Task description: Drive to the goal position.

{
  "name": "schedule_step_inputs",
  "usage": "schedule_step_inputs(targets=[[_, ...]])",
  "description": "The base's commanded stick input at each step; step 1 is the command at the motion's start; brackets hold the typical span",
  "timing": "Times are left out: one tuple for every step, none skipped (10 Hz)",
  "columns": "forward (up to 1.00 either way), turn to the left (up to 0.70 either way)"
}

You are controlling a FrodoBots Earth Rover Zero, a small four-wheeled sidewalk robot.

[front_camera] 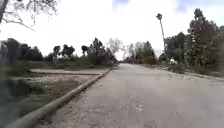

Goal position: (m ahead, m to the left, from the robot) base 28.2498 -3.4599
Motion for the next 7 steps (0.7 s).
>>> schedule_step_inputs(targets=[[0.70, 0.00], [0.70, 0.00], [0.70, 0.00], [0.70, 0.00], [0.70, 0.00], [0.70, 0.00], [0.70, 0.00]])
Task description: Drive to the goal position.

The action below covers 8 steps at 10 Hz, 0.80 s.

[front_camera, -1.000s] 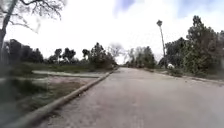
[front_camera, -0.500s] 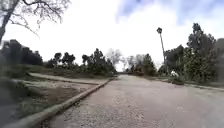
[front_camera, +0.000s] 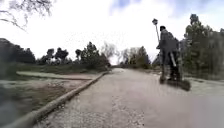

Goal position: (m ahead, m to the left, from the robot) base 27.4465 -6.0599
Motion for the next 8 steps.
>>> schedule_step_inputs(targets=[[0.70, 0.00], [0.70, 0.00], [0.70, 0.00], [0.70, 0.00], [0.70, 0.00], [0.70, 0.00], [0.70, 0.00], [0.70, 0.00]])
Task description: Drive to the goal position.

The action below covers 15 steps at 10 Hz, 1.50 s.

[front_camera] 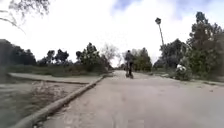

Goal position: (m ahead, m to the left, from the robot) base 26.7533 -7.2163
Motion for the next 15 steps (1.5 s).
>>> schedule_step_inputs(targets=[[0.70, 0.00], [0.70, 0.00], [0.70, 0.00], [0.70, 0.00], [0.70, 0.00], [0.70, 0.00], [0.70, 0.00], [0.70, -0.21], [0.70, -0.27], [0.70, -0.27], [0.70, -0.15], [0.70, 0.00], [0.70, 0.00], [0.70, 0.00], [0.70, 0.00]])
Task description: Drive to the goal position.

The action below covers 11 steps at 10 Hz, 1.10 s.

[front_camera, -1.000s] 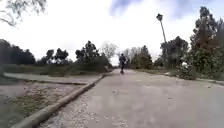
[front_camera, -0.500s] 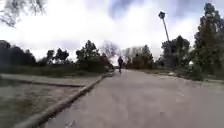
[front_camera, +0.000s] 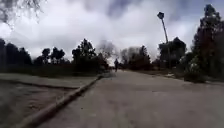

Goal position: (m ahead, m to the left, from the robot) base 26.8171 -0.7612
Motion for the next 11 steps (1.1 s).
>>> schedule_step_inputs(targets=[[0.70, -0.11], [0.70, -0.27], [0.70, -0.27], [0.70, -0.27], [0.70, -0.27], [0.70, -0.17], [0.70, -0.01], [0.70, 0.00], [0.70, 0.00], [0.70, 0.00], [0.70, 0.00]])
